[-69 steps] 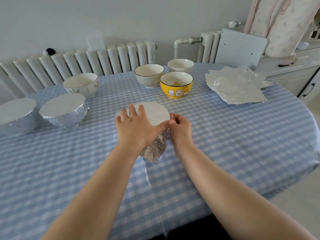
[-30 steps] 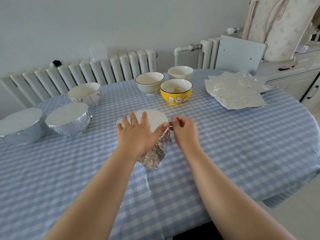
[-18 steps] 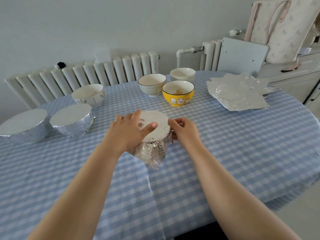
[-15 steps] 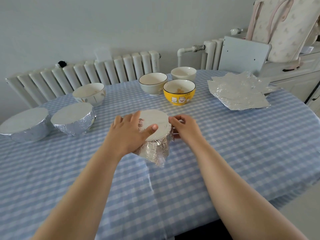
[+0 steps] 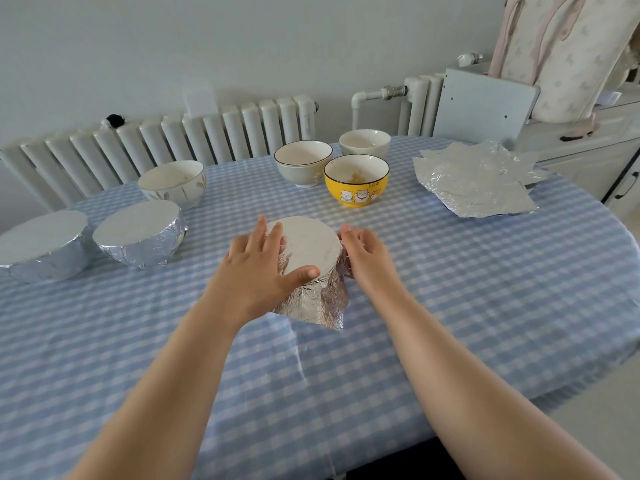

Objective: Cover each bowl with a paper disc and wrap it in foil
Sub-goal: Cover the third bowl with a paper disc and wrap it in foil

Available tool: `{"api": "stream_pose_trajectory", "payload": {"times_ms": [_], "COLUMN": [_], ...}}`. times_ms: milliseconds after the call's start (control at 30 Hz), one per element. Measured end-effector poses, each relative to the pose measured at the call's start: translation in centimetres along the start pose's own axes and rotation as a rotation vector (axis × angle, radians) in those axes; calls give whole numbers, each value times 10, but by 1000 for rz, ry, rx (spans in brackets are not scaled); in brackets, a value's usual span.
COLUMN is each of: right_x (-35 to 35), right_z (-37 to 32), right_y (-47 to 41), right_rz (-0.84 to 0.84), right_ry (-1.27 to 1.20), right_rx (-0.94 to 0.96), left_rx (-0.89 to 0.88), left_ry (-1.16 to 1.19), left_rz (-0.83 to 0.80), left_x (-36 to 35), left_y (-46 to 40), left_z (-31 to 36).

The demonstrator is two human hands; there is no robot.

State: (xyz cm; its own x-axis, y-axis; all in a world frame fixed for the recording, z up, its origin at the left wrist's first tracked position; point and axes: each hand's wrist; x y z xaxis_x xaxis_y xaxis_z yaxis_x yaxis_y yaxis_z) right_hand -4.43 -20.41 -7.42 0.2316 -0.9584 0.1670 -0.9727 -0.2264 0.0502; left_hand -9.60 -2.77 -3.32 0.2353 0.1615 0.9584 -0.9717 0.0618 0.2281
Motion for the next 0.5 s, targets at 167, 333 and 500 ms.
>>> {"api": "stream_pose_trajectory", "payload": {"times_ms": [167, 333, 500], "right_x": [-6, -8, -18], "right_z": [1, 3, 5], "right_y": [9, 9, 15], "right_rz": [22, 33, 71], "right_ry": [111, 121, 29], "right_rx": [45, 35, 24], "left_rx": [-35, -88, -91], "left_ry": [-53, -25, 46], "left_rz": [-19, -28, 10], "left_x": [-3, 0, -6], "left_y": [-2, -1, -1], "left_z": [-5, -12, -13]}}
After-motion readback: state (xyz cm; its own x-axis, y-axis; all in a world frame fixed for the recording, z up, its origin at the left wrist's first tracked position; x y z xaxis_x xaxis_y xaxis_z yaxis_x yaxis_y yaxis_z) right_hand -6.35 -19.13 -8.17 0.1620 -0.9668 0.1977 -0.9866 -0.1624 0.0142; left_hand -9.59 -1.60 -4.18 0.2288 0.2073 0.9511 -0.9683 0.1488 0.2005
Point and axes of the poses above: each hand's wrist, its own y-axis away from the middle knuckle, its own x-axis out of the back of the hand, z = x × y, and after that the axes turned 14 degrees about -z, right-handed
